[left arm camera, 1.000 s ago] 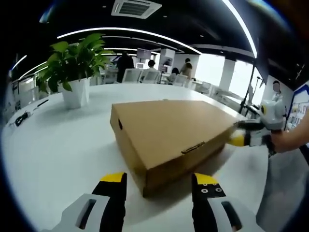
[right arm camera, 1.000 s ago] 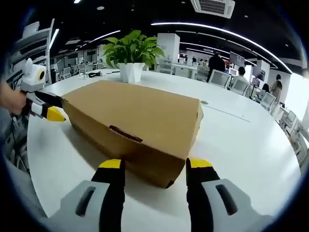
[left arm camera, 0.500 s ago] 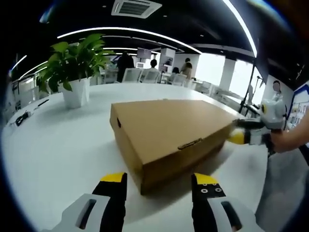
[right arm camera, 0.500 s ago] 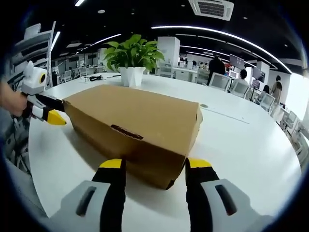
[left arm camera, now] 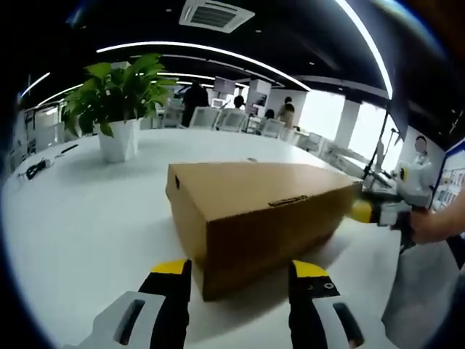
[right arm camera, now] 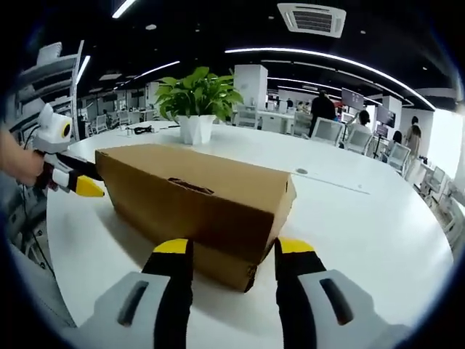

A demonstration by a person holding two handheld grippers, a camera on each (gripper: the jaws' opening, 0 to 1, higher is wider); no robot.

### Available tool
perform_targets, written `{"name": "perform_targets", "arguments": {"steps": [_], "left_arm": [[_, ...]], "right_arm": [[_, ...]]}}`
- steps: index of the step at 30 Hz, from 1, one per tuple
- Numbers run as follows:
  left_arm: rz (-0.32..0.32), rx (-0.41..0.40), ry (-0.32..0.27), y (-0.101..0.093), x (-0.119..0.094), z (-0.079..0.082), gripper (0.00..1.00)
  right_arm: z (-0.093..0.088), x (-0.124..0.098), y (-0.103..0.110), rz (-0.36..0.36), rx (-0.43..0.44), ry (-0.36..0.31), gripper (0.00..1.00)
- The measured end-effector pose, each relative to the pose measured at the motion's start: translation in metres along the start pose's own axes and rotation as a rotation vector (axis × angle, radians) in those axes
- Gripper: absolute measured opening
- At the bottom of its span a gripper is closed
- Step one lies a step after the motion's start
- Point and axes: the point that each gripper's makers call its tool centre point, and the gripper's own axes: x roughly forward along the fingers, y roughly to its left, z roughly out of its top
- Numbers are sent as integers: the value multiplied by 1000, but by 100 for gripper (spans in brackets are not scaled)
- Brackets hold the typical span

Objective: Operate the shoe box by opening the lid, removing the specified soft item, and placing it in the target area until the item is outside and the box remains undamaged.

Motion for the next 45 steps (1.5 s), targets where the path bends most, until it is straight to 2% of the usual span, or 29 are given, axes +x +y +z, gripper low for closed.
{"name": "perform_targets", "arguments": {"steps": [1, 12, 15, 25, 36, 40, 45], "left_arm": [[5, -6, -3, 0, 0, 1, 55], [28, -43, -28, 0, -2, 9, 54], [26, -42, -32, -1, -2, 10, 53], [20, -38, -40, -3, -1, 18, 53], [34, -34, -49, -1, -1, 25, 53], [36, -29, -48, 0, 0, 27, 53], [45, -31, -52, 4, 0, 29, 53]], "right_arm": [[1, -1, 0, -3, 10, -1, 43], [17, -8, 2, -16, -114, -35, 40], [23, -11, -3, -33, -138, -48, 35], [51, -13, -12, -61, -131, -107, 33], [76, -10, -30, -160, -152, -148, 23], [79, -2, -33, -167, -133, -158, 22], [82, 1, -34, -178, -154, -165, 19]]}}
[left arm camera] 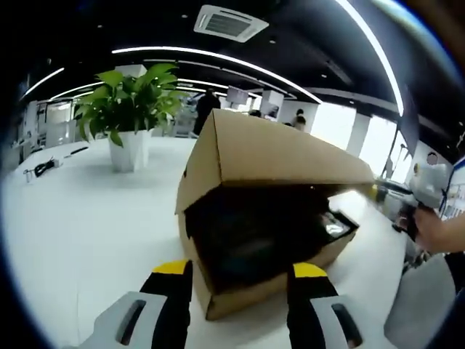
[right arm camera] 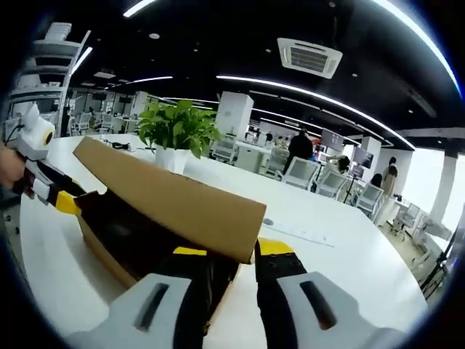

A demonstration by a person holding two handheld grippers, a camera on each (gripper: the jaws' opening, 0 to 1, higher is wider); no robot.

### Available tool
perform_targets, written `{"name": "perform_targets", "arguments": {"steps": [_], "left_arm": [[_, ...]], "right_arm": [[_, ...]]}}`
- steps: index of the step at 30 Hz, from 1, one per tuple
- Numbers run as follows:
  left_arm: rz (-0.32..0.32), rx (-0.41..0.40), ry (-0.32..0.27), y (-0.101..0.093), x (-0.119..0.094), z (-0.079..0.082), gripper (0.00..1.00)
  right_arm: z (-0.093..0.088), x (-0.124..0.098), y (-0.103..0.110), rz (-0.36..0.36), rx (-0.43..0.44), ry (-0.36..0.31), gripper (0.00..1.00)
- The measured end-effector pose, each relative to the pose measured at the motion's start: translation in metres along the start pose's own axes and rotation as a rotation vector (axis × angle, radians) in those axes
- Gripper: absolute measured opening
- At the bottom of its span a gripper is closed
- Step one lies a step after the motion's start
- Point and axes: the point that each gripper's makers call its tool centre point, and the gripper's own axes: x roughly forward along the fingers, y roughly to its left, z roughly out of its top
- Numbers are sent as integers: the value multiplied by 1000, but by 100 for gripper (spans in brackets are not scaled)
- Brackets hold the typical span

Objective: Operate the shoe box by opening the lid, removing the specified soft item, and placing it in the target area until the item is outside and the box remains undamaged.

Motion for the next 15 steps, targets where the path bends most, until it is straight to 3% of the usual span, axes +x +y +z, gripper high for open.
{"name": "perform_targets", "arguments": {"steps": [15], "left_arm": [[73, -2, 3, 9, 6, 11, 48]], "right_arm": [[8, 9, -21, -91, -42, -8, 1]]}}
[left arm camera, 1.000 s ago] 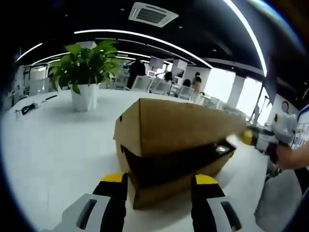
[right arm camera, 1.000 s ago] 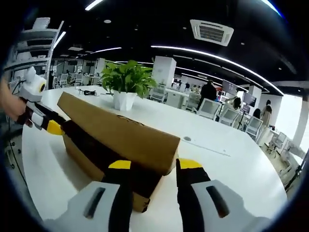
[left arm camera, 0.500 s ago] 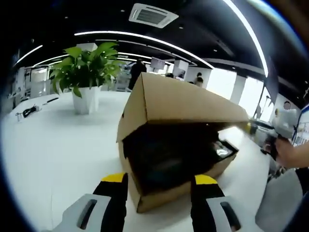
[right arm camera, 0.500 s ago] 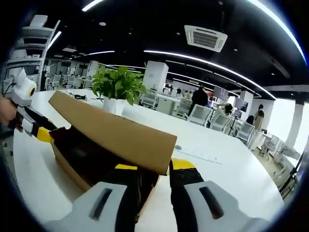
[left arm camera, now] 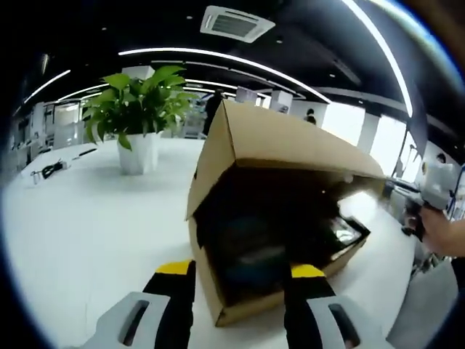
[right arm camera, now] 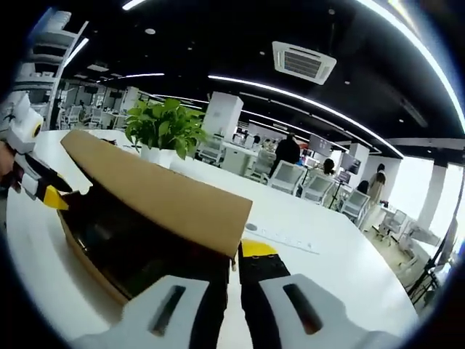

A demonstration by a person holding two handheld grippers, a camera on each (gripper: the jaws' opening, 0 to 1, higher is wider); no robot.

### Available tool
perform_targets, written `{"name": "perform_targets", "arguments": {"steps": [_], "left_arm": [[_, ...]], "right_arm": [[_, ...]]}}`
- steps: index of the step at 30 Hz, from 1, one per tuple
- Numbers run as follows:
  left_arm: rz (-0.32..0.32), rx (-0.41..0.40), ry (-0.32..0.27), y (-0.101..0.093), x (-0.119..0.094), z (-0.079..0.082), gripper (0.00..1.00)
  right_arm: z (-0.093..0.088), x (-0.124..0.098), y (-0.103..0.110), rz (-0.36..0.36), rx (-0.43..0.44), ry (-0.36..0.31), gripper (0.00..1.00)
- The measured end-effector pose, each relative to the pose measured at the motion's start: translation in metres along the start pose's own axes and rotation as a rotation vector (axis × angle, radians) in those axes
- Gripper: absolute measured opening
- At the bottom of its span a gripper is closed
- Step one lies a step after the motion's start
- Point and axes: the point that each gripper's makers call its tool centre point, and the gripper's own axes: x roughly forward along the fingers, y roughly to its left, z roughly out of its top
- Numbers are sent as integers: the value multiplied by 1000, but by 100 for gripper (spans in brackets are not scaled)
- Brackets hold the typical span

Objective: Operate the shoe box by opening the lid, removing the specified soft item, and placing it in the target area until the item is outside and the box remains undamaged.

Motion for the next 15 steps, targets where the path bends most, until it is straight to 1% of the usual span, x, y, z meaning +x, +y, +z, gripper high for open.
{"name": "perform_targets", "arguments": {"steps": [2, 7, 9, 11, 13, 15], "left_arm": [[18, 5, 9, 1, 1, -1, 47], [41, -1, 20, 4, 1, 1, 44], [59, 13, 42, 6, 1, -1, 42], [62, 7, 37, 7, 1, 1, 42], [77, -15, 44, 10, 1, 3, 41], [100, -10, 58, 12, -1, 3, 40]], "right_arm": [[1, 2, -2, -2, 14, -2, 1], [3, 3, -3, -8, 23, -9, 0], [3, 3, -2, -8, 28, -11, 0], [4, 3, -3, -6, 35, -13, 0], [5, 4, -3, -5, 33, -15, 0], [6, 5, -3, -4, 33, -15, 0]]}}
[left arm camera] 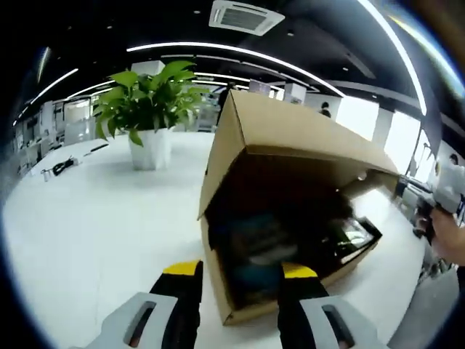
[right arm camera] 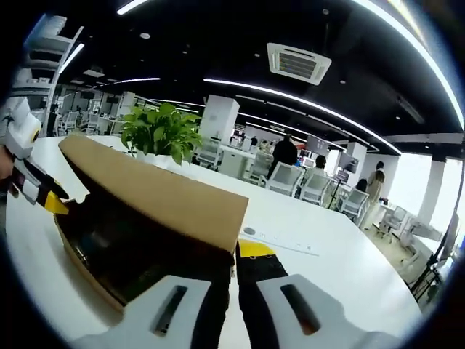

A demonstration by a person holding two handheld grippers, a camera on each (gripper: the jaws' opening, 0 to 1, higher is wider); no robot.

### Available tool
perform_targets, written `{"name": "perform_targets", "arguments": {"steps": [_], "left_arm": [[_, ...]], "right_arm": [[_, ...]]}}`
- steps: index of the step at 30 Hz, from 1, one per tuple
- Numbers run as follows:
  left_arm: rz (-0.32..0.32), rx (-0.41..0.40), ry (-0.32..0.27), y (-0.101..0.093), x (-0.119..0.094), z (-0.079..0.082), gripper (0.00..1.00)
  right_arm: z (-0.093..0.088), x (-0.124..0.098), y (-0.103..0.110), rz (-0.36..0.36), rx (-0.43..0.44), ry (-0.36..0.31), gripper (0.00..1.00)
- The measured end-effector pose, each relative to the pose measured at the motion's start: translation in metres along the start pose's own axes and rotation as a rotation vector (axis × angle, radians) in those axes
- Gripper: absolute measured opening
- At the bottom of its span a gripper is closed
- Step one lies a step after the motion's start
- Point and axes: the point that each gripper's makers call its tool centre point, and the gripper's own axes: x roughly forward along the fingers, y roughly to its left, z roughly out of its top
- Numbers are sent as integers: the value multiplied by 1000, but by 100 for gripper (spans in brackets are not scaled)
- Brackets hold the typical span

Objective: Operate the shoe box by opening the lid, removing the specified soft item, and placing it in the target area until the item is outside and the box remains undamaged.

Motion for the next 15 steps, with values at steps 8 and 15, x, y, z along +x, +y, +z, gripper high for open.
{"name": "perform_targets", "arguments": {"steps": [8, 15], "left_arm": [[65, 27, 42, 8, 1, -5, 36], [84, 25, 73, 10, 3, -11, 33]], "right_arm": [[9, 6, -3, 6, -18, -6, 0], [15, 15, -7, 6, -18, -13, 0]]}}
